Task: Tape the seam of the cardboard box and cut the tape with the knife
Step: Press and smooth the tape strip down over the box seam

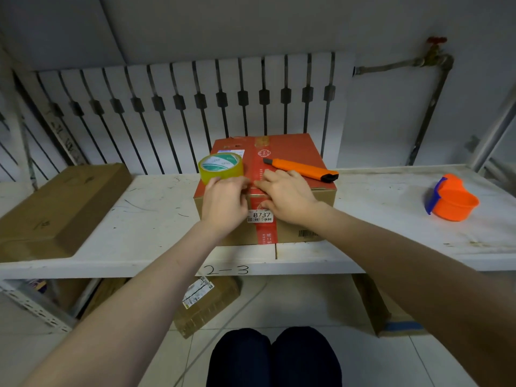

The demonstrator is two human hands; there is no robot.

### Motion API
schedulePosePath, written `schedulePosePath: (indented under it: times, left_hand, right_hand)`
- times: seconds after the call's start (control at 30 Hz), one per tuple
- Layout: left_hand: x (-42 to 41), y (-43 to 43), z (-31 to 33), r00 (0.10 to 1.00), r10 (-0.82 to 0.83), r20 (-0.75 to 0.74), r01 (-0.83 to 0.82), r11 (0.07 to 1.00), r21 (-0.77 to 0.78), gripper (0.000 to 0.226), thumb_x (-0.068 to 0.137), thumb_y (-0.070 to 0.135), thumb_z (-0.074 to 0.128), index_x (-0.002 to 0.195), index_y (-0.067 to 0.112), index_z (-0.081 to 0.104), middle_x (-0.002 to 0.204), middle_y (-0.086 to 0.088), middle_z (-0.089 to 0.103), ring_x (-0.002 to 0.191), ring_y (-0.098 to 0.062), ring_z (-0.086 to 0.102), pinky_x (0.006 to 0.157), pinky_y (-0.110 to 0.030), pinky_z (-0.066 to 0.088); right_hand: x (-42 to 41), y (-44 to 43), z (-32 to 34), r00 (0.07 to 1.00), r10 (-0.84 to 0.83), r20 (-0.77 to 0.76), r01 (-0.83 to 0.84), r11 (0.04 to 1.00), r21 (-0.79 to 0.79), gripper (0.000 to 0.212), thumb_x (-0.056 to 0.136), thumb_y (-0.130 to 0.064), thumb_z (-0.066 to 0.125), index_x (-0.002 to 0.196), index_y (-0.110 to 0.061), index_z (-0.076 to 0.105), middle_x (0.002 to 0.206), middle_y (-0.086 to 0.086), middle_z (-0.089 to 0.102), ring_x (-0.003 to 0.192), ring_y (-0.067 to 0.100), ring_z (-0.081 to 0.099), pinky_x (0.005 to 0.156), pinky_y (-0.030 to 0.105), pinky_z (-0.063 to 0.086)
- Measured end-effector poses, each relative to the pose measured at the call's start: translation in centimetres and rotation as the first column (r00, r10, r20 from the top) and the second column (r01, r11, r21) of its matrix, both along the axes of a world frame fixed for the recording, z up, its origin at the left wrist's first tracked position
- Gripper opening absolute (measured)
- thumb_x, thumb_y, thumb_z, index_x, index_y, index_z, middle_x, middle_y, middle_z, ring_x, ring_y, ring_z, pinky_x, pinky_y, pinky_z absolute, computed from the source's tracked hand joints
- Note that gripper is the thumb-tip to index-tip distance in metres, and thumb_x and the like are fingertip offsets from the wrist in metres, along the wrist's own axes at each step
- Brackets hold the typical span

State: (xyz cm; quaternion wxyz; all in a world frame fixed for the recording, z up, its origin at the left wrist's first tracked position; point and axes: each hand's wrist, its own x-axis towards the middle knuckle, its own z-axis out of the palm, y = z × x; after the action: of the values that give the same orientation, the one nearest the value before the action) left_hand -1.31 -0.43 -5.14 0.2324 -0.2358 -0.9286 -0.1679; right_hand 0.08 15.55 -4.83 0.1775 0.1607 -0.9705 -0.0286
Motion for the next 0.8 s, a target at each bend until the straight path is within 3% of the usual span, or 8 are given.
schedulePosePath:
  times: [0.13,0.27,0.43,0.57,0.67,0.8]
  left_hand:
    - [0.3,-0.5,0.1,1.0,-0.002,0.014,0.003,0.999,-0.051,0.031,0.078,0.013,0.056,0.108,0.021,0.061,0.106,0.004,0.069,0.106,-0.019,0.061,0.102,-0.037,0.03]
    - [0.4,-0.5,-0.1,1.0,-0.001,-0.022,-0.001,0.995,-0.098,0.035,0.076,0.015,0.056,0.109,0.025,0.065,0.102,0.004,0.067,0.104,-0.018,0.059,0.097,-0.038,0.032]
    - [0.0,-0.3,-0.1,1.0,-0.005,0.023,0.007,0.997,-0.082,0.042,0.077,0.016,0.056,0.117,0.024,0.063,0.105,0.004,0.063,0.107,-0.018,0.056,0.093,-0.036,0.034]
    - [-0.2,0.2,0.5,0.996,-0.006,0.088,0.019,0.989,-0.144,0.048,0.078,0.017,0.056,0.126,0.023,0.057,0.108,0.0,0.057,0.111,-0.021,0.052,0.091,-0.036,0.036]
    - [-0.2,0.2,0.8,0.995,-0.004,0.099,0.018,0.99,-0.142,0.048,0.079,0.017,0.057,0.126,0.022,0.056,0.111,0.001,0.058,0.112,-0.021,0.052,0.094,-0.037,0.037]
    - [-0.1,0.2,1.2,0.994,-0.017,0.108,0.03,0.993,-0.115,0.042,0.078,0.014,0.056,0.119,0.023,0.058,0.109,0.002,0.06,0.109,-0.021,0.054,0.093,-0.038,0.039]
  right_hand:
    - [0.6,0.5,0.1,0.999,-0.041,-0.01,0.037,0.968,-0.249,0.06,0.086,-0.03,0.062,0.139,-0.017,0.036,0.134,0.002,0.048,0.122,0.022,0.046,0.101,0.039,0.037]
    - [1.4,0.7,-1.1,0.981,0.047,-0.188,-0.068,0.992,-0.11,0.03,0.082,-0.021,0.06,0.111,-0.015,0.059,0.111,0.003,0.06,0.104,0.025,0.055,0.094,0.039,0.04]
    - [0.9,0.6,-1.6,0.979,0.004,-0.204,-0.017,0.998,-0.063,0.039,0.079,-0.021,0.063,0.116,-0.011,0.059,0.121,0.009,0.056,0.113,0.028,0.05,0.093,0.039,0.039]
    - [0.3,0.7,-0.3,0.998,-0.033,-0.062,0.03,0.998,-0.048,0.051,0.077,-0.034,0.061,0.122,-0.014,0.053,0.127,0.005,0.046,0.116,0.025,0.043,0.093,0.037,0.037]
    - [-0.2,1.4,0.7,0.99,-0.107,0.092,0.125,0.966,-0.228,0.054,0.08,-0.043,0.057,0.127,-0.016,0.05,0.126,0.003,0.047,0.116,0.022,0.043,0.095,0.039,0.039]
    - [-0.5,0.8,1.1,0.997,-0.064,0.047,0.075,0.956,-0.282,0.035,0.094,-0.033,0.041,0.122,-0.02,0.058,0.121,0.003,0.056,0.113,0.022,0.047,0.092,0.04,0.04]
